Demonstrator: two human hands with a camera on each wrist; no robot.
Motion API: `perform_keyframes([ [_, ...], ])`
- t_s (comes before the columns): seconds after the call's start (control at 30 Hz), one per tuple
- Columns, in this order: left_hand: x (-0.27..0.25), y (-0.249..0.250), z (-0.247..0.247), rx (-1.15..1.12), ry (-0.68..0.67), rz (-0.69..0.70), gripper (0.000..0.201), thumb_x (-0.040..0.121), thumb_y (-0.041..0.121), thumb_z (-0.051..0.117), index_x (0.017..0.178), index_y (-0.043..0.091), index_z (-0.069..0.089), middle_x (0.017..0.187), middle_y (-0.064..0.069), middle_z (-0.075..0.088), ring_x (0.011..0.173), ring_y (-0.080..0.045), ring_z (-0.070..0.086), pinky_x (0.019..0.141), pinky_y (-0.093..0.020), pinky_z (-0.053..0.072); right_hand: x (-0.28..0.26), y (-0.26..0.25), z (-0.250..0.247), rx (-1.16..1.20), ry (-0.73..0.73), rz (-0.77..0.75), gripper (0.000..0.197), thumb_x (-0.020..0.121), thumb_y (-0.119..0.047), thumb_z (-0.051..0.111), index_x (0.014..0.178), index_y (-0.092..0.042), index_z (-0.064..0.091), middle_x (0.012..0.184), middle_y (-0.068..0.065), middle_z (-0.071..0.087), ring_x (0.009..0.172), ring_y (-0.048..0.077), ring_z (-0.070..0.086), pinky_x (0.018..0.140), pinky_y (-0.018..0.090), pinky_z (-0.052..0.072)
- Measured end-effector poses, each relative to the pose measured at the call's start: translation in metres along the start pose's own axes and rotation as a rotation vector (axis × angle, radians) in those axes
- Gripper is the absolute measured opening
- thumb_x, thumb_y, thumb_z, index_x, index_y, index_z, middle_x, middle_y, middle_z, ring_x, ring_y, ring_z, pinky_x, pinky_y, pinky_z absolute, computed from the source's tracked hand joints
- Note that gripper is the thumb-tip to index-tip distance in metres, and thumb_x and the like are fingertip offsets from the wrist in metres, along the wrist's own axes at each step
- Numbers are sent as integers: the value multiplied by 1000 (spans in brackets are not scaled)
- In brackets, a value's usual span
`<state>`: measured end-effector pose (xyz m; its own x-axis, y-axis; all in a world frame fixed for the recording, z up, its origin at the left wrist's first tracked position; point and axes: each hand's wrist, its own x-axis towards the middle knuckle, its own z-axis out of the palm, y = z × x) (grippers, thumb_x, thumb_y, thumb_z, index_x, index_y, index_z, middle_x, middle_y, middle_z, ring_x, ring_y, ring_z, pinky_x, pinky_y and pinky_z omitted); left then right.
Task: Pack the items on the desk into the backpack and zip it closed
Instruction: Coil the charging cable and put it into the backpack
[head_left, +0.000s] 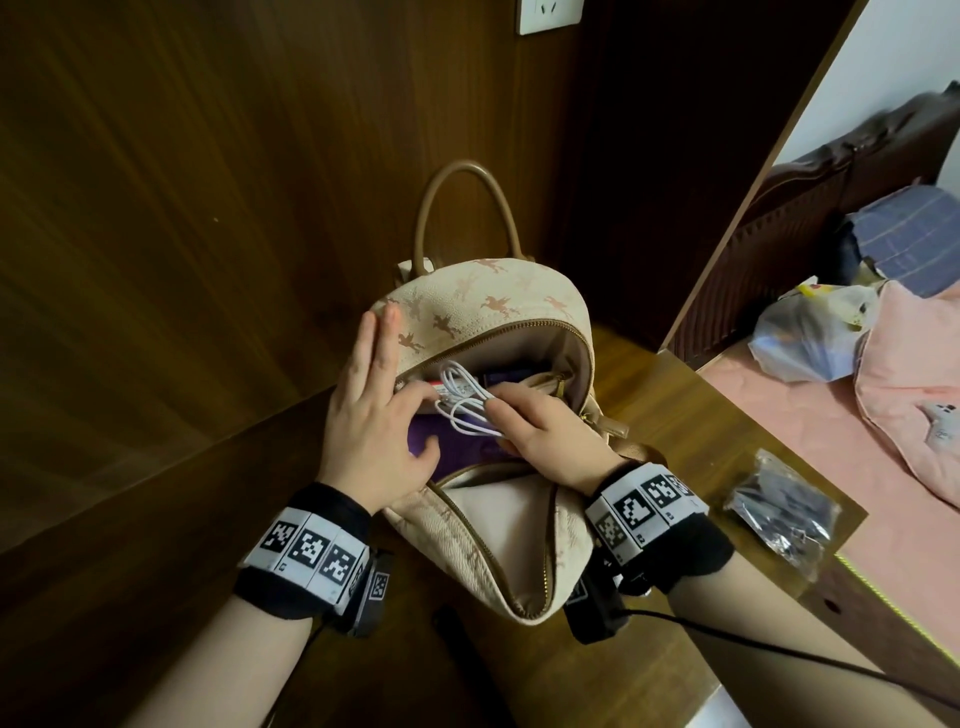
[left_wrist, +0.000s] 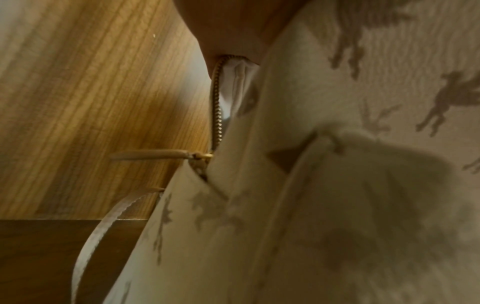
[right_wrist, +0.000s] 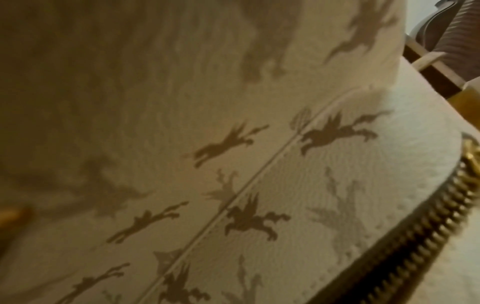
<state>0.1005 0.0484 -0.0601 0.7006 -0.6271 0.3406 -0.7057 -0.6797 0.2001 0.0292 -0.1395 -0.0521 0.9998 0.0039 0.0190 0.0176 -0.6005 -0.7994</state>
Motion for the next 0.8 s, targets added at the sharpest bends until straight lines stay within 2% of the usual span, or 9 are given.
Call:
perform_keyframes([
  [0.1, -1, 0, 0, 13, -5, -12, 38, 60, 28, 74, 96, 20, 67, 160, -13, -4, 148, -31, -6, 103, -53, 40, 0, 2, 1, 23, 3, 10, 24, 100, -28, 39, 102, -17, 60, 71, -14, 52, 66, 0, 51, 71, 25, 42],
  [0.2, 0, -1, 1, 53, -11, -42, 49, 61, 32, 74, 108, 19, 67, 160, -13, -5, 147, -31, -6, 101, -54, 41, -1, 4, 2, 18, 1, 2, 28, 100, -29, 39, 90, -13, 59, 70, -8, 54, 65, 7, 51, 72, 32, 43],
  [0.3, 1, 0, 2, 98, -23, -71, 55, 62, 34, 77, 113, 18, 66, 160, -12, -7, 147, -31, -7, 101, -55, 39, -3, 2, 1, -13, -13, -14, 29, 100, -28, 39, 78, -17, 54, 65, -10, 50, 63, 4, 48, 69, 28, 40],
  [0.37, 1, 1, 2, 86, -11, -73, 44, 63, 29, 77, 104, 18, 68, 160, -12, -5, 147, -30, -6, 102, -54, 38, -3, 1, 1, -36, -10, -12, 32, 101, -28, 39, 70, -29, 46, 63, -12, 49, 62, 1, 48, 67, 25, 37],
  [0.47, 1, 3, 2, 66, 24, -45, 17, 69, 21, 75, 84, 18, 67, 160, -12, -3, 147, -29, -5, 104, -53, 37, -1, 0, 0, -95, -3, -13, 35, 101, -28, 38, 67, -35, 41, 64, -14, 47, 64, 2, 47, 69, 25, 37],
  [0.57, 1, 3, 2, 64, 45, -24, 8, 74, 21, 73, 77, 18, 66, 160, -12, 0, 148, -29, -5, 105, -53, 36, 1, 1, 1, -184, 8, -38, 27, 100, -32, 37, 78, -27, 52, 73, -6, 57, 73, 15, 53, 72, 32, 42],
  [0.63, 1, 4, 2, 78, 62, -27, 7, 77, 23, 69, 78, 15, 68, 160, -13, 1, 148, -29, -5, 105, -52, 36, 0, 2, 3, -258, 83, -77, 35, 98, -39, 32, 94, -18, 60, 83, 2, 64, 78, 21, 58, 72, 35, 45],
  [0.7, 1, 5, 3, 91, 72, -34, 13, 81, 25, 64, 81, 13, 70, 160, -13, 1, 148, -29, -4, 105, -52, 36, -3, 3, 3, -279, 152, -111, 42, 95, -43, 29, 104, -17, 61, 84, 5, 66, 78, 21, 60, 69, 34, 44],
  [0.8, 0, 7, 0, 102, 70, -38, 9, 81, 23, 67, 79, 15, 71, 161, -13, 1, 147, -28, -5, 104, -52, 36, -3, 4, 4, -321, 101, -110, 34, 99, -38, 34, 102, -16, 60, 83, 5, 65, 81, 25, 60, 67, 31, 39],
])
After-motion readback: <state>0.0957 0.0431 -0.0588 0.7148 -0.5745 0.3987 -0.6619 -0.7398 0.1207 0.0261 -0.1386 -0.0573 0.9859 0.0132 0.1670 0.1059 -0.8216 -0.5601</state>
